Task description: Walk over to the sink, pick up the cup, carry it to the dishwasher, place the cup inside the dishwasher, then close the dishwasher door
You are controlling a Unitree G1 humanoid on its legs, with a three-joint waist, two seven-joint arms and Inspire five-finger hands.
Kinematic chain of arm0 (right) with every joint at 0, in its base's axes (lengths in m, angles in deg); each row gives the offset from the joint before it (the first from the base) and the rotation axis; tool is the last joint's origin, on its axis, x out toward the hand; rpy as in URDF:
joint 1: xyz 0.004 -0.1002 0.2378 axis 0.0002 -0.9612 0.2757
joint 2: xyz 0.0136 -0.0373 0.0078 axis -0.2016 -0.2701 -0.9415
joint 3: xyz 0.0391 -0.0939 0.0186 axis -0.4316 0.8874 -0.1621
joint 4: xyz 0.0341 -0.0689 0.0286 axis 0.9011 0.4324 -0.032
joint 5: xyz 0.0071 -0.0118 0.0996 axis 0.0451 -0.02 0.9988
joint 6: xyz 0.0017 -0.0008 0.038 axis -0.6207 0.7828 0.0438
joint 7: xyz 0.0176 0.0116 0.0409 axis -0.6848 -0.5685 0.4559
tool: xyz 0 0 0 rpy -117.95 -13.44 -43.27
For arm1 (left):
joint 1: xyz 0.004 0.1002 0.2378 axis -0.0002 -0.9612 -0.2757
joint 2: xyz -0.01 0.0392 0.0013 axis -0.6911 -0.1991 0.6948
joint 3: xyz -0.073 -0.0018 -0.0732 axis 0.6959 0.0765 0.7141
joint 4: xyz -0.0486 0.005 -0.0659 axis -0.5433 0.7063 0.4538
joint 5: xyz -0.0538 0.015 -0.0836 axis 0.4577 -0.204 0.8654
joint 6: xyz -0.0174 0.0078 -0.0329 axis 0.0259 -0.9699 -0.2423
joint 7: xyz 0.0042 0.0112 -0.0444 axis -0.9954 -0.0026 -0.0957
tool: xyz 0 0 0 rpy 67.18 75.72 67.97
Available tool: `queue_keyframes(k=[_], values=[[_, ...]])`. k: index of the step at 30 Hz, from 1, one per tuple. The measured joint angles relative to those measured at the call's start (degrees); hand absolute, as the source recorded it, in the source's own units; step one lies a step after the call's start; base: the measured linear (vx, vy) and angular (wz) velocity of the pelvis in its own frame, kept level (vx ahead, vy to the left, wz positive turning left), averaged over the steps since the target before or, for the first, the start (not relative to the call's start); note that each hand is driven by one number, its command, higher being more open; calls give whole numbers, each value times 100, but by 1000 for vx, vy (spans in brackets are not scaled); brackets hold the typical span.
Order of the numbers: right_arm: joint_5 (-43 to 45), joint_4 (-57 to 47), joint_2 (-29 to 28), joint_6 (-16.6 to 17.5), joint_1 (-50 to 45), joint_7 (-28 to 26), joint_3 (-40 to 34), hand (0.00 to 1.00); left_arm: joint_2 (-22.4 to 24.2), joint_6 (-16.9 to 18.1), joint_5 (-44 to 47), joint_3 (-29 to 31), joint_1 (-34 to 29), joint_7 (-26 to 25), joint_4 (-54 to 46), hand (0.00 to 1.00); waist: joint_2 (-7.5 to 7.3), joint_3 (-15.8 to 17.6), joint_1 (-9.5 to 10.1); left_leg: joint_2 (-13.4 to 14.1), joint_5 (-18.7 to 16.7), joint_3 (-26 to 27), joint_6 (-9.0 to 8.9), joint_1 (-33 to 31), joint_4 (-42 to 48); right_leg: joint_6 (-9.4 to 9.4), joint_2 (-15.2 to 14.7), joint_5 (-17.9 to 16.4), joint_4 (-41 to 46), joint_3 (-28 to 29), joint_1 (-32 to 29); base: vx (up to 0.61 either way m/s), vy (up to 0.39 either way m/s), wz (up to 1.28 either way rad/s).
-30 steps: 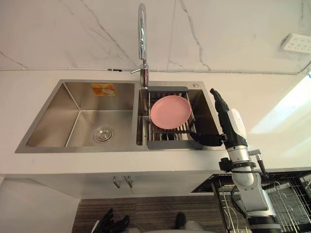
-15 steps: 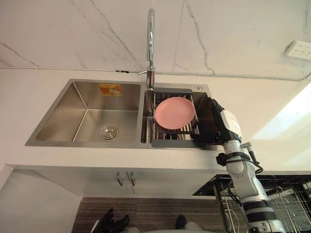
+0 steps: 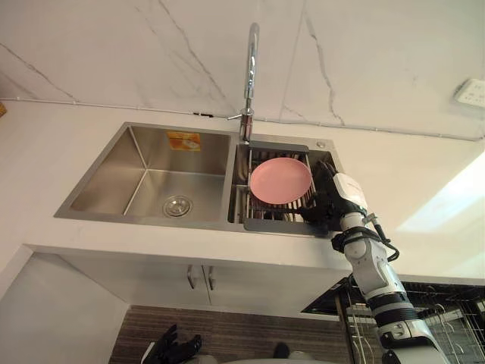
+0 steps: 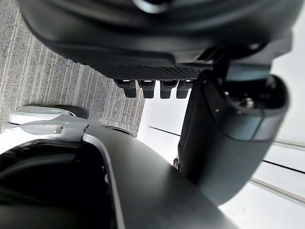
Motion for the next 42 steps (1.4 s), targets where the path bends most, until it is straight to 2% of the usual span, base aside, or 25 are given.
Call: queue_keyframes(k=[8,26,42], values=[[14,442,-40,-90,170,188,2,100,-46,-41,5,0,0,60,-116,100,-79,68,89,-61,8,-71,12,-22,0,43,-78,-31,51,-60,-7,-14,2,5],[57,811,-64,-138,635,646,3,100,-26,12,15,0,36,112,-184,100,-30,305,121,-215,78,-281,108,-224,32,76,-248,-63,181,-228,-123,-19,-2,6],[267,688,25,-137,780,461,15,100,6,21,17,3,70,136,-223,100,46,453,90,-221,90,-272,118,-279,34,73,-269,-63,215,-213,-198,-2,0,0]])
